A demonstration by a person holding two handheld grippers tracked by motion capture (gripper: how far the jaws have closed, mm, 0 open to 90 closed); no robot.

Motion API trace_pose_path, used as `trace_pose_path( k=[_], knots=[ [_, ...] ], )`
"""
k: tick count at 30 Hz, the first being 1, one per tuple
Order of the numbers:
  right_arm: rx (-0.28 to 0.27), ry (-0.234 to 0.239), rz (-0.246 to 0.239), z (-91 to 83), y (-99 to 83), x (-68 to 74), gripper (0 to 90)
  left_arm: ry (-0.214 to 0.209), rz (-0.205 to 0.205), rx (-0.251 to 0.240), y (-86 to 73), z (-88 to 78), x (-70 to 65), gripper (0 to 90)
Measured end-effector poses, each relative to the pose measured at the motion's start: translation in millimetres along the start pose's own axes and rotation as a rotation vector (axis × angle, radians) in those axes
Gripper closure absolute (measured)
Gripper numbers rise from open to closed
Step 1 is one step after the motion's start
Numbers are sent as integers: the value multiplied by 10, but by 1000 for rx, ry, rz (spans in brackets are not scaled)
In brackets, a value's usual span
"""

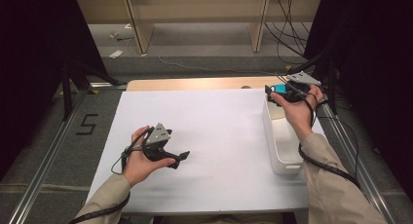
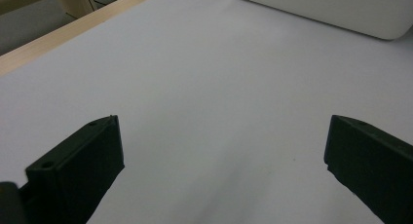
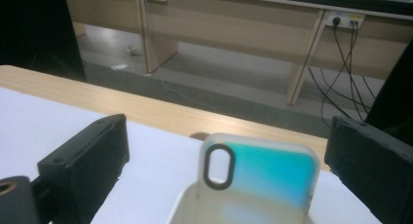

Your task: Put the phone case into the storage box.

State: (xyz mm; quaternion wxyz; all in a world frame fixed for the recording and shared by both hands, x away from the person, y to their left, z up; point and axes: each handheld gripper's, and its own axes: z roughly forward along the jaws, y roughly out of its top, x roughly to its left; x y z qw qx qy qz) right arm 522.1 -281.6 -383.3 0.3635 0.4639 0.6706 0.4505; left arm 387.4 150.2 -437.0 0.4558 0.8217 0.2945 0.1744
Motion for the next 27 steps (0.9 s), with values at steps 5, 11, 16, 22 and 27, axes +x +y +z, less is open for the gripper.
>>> trace_pose_path(
  k=[5,11,16,22,27],
  knots=[
    [-7,36,-6,-84,10,69,46,0,0,0,2,-1,-1,3],
    [9,100,-25,-161,5,155,51,1,0,0,2,-2,-1,3],
    [11,146,-30,-269,-30,212,57,1,-2,2,0,1,1,3],
    [14,186,-29,-371,-50,280,62,2,-1,0,4,-2,-4,3],
    [14,214,-34,-433,-72,337,68,2,-3,2,0,-1,-1,3]
  ],
)
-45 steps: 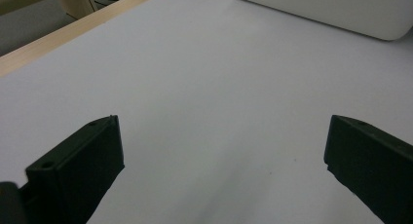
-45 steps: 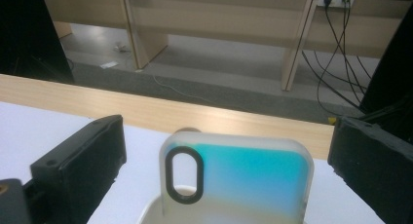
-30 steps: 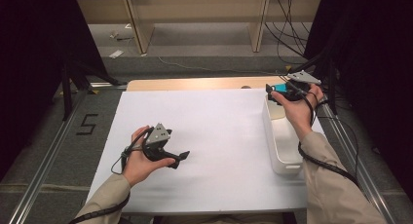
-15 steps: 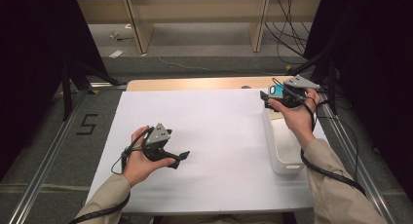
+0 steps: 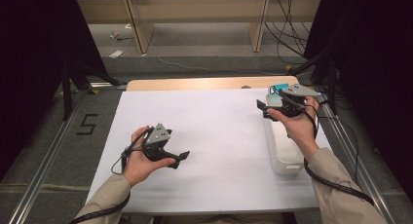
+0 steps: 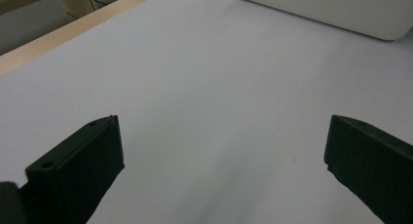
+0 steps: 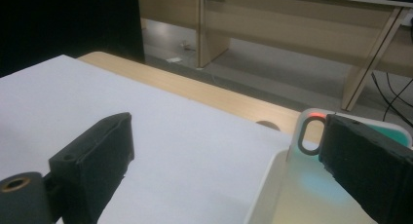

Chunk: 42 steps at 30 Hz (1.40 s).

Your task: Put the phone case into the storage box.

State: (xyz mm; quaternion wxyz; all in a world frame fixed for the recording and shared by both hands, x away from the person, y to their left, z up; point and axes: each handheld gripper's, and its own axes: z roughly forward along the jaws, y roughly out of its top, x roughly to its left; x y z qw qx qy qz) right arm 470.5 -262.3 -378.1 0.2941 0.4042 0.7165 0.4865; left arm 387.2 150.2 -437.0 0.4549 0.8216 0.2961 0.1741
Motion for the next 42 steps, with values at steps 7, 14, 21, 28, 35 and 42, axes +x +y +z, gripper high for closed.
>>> trace_pose_path(
  k=[7,14,21,28,35,42],
  knots=[
    [3,40,6,-87,-42,79,82,0,3,-1,4,0,-6,3],
    [3,68,4,-159,-82,131,84,0,2,-3,7,-2,-10,3],
    [8,101,4,-237,-119,180,105,1,2,-4,9,-3,-9,3],
    [14,129,-4,-291,-157,228,122,2,2,-5,9,-5,-9,3],
    [11,150,-7,-348,-182,257,128,2,0,-5,7,-7,-5,3],
    [-5,170,-7,-416,-215,266,131,4,1,-3,8,-6,-7,3]
  ],
)
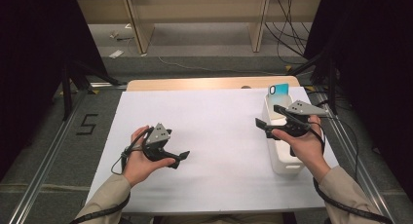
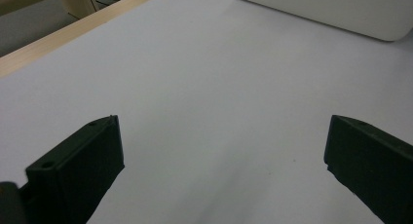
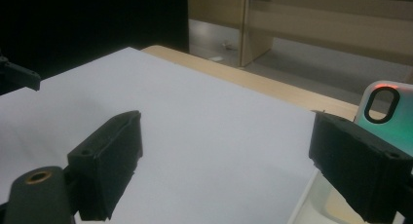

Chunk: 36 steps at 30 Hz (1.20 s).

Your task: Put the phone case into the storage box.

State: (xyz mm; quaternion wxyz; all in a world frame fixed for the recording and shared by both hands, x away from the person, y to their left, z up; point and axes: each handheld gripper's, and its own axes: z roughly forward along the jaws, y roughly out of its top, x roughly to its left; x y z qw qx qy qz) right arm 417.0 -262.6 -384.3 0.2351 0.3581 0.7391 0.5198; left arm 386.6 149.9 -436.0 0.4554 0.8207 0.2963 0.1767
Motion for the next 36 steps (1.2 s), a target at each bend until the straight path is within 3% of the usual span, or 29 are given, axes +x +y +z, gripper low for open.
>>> trace_pose_path(
  k=[36],
  knots=[
    [-11,48,-11,-218,-159,75,150,8,1,-3,6,-16,2,3]
  ],
)
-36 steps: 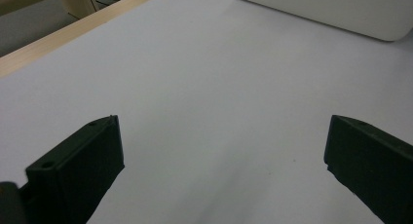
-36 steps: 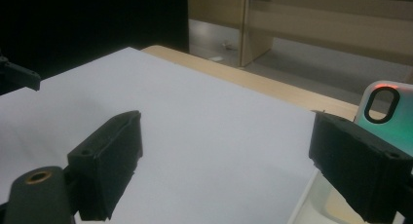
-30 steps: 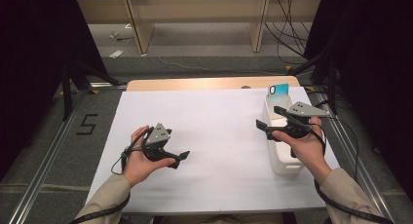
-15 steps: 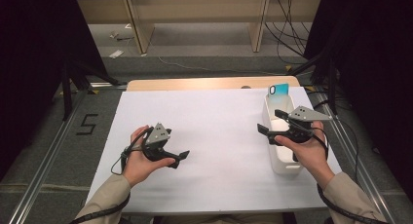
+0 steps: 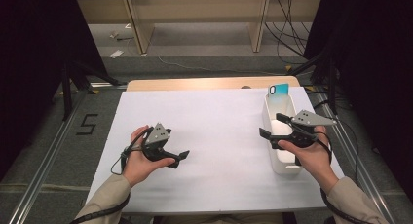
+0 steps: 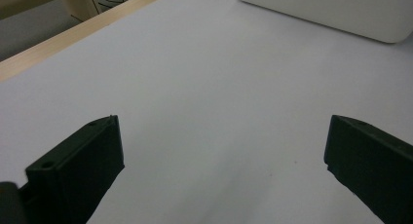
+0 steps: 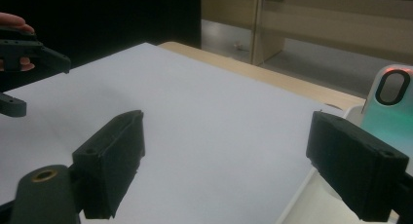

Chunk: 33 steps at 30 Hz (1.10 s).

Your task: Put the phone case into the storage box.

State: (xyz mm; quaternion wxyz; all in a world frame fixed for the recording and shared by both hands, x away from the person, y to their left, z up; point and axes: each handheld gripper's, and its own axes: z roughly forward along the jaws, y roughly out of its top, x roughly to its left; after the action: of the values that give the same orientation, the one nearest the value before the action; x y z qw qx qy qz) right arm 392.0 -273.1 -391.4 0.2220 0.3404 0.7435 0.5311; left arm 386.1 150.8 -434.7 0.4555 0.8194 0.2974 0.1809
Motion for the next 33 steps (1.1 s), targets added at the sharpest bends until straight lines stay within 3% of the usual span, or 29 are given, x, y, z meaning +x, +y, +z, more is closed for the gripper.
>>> trace_pose_path(
  k=[33],
  knots=[
    [7,30,-16,-102,-96,68,153,0,-1,-1,-1,-1,1,3]
  ],
)
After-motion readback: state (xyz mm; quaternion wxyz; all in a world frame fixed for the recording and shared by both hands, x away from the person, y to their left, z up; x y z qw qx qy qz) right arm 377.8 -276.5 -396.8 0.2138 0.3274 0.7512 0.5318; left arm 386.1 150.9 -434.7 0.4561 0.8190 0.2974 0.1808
